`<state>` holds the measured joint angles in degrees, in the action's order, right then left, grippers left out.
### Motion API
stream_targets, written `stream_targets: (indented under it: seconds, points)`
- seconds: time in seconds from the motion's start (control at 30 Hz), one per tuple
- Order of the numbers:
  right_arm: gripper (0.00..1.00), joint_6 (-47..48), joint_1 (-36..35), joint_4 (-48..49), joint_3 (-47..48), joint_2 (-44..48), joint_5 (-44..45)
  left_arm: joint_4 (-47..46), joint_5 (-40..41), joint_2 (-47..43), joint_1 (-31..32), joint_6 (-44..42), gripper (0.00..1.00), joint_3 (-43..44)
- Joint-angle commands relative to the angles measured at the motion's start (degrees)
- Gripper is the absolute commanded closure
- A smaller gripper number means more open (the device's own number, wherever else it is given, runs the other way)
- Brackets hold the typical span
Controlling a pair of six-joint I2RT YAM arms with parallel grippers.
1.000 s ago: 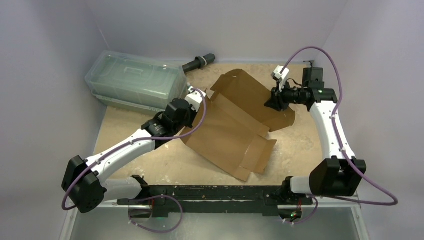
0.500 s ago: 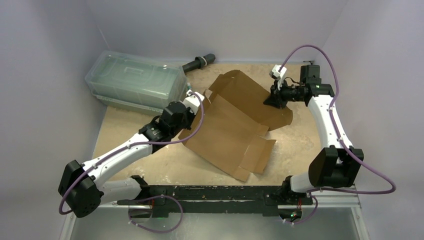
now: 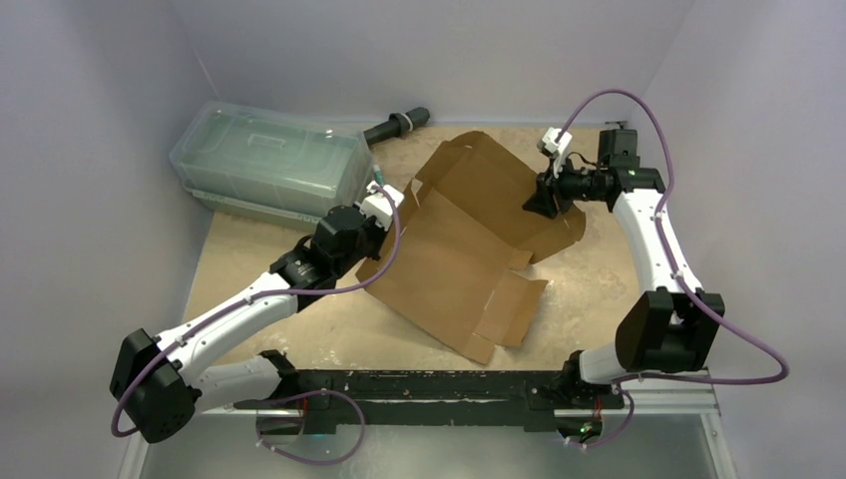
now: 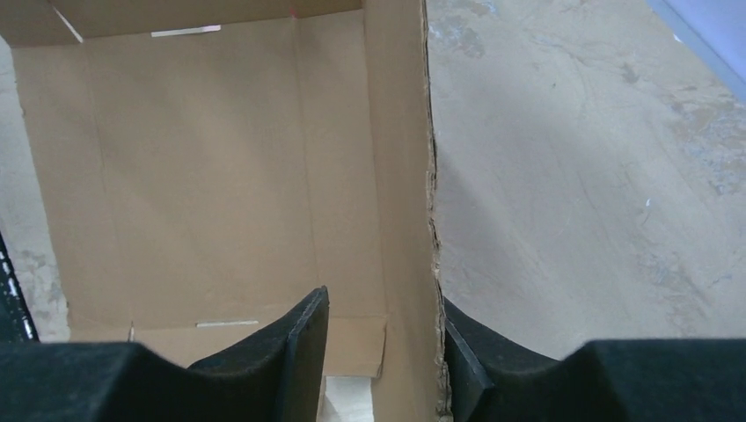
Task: Fold the paper box
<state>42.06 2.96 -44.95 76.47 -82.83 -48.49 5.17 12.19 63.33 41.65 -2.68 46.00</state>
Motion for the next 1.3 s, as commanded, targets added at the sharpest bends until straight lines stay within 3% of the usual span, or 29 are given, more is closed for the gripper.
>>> stream_targets:
  seconds: [0.0, 0.23, 0.37, 0.47, 0.73, 0.9, 1.0, 1.27]
  points:
    - [0.53, 0.1, -0.1, 1.4, 0.0, -0.9, 1.0, -4.0, -1.6, -1.6, 0.2, -0.9, 1.0, -0.5]
    - [0.5, 0.9, 0.0, 0.9, 1.7, -2.8, -1.6, -4.3, -1.9, -2.2, 0.2, -1.4, 1.0, -1.1]
    - [0.67, 2.1, 0.0, -1.3, 2.9, -3.7, -1.6, -4.3, -1.9, -2.9, 0.2, -1.5, 1.0, -1.8]
    - [0.97, 1.5, 0.0, -0.2, 2.0, -2.7, -2.5, -6.4, -1.4, -3.2, 0.2, -1.5, 1.0, -2.0]
    - [1.0, -0.3, 0.2, 3.2, -0.1, 4.9, -0.9, -5.6, -0.6, -3.0, 0.1, 0.3, 0.99, -1.2]
    - [1.0, 1.4, 0.6, 2.8, -1.1, 9.5, -1.3, -1.7, 2.8, -2.6, -0.1, 3.6, 0.73, 0.6]
    - [1.0, 2.2, 0.9, 2.6, -1.8, 11.7, -1.1, 1.2, 3.8, -2.1, -1.2, 6.5, 0.63, 2.2]
    - [1.0, 3.0, 1.1, 1.6, -1.7, 14.5, 4.4, 10.7, -2.4, -10.5, -9.2, 21.5, 0.33, 3.2]
